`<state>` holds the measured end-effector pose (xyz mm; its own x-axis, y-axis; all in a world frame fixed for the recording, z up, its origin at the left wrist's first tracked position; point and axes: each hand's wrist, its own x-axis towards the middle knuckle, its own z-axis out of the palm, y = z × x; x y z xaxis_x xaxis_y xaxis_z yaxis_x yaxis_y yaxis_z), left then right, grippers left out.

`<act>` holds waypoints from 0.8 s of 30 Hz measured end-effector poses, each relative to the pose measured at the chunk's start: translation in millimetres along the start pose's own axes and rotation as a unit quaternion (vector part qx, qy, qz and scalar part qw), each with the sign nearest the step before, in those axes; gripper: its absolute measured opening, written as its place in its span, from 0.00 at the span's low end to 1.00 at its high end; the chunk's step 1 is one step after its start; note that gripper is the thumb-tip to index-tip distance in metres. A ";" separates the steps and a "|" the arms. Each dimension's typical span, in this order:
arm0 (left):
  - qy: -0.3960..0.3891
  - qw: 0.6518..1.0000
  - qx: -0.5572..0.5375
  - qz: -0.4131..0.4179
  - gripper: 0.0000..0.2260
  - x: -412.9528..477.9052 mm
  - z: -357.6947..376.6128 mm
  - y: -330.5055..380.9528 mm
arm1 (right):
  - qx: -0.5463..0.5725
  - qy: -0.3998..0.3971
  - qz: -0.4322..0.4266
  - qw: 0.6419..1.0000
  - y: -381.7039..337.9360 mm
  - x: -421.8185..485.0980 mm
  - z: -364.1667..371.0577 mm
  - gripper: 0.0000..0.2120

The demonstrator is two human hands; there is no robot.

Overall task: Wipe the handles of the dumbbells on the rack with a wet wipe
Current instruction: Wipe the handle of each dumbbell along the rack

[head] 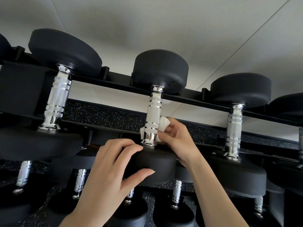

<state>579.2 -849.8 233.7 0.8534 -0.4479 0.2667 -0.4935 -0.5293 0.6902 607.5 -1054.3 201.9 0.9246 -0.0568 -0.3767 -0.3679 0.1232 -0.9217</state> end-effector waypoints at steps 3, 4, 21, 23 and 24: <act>0.000 1.000 0.002 0.003 0.18 0.4 -0.1 -0.4 | 0.027 -0.006 0.003 1.000 -0.1 -4.0 0.3 0.14; 0.001 1.000 0.004 0.004 0.18 0.4 -0.2 -0.4 | 0.029 -0.002 0.005 1.000 0.2 -4.4 0.3 0.17; -0.001 1.000 0.006 0.004 0.19 -0.1 0.8 -1.9 | -0.041 -0.002 -0.006 0.999 -12.7 -17.6 -5.7 0.12; 0.001 1.000 0.002 0.004 0.18 -0.6 0.9 -1.9 | -0.069 -0.002 -0.018 0.997 -16.2 -22.2 -4.8 0.09; 0.002 1.000 0.001 0.004 0.19 -0.6 1.0 -1.9 | -0.082 -0.003 -0.020 0.996 -18.4 -24.6 -4.2 0.08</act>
<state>579.5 -849.3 231.6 0.8501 -0.4497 0.2741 -0.5003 -0.5269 0.6871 591.1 -1059.3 227.8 0.9389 -0.0529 -0.3400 -0.3423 -0.0417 -0.9387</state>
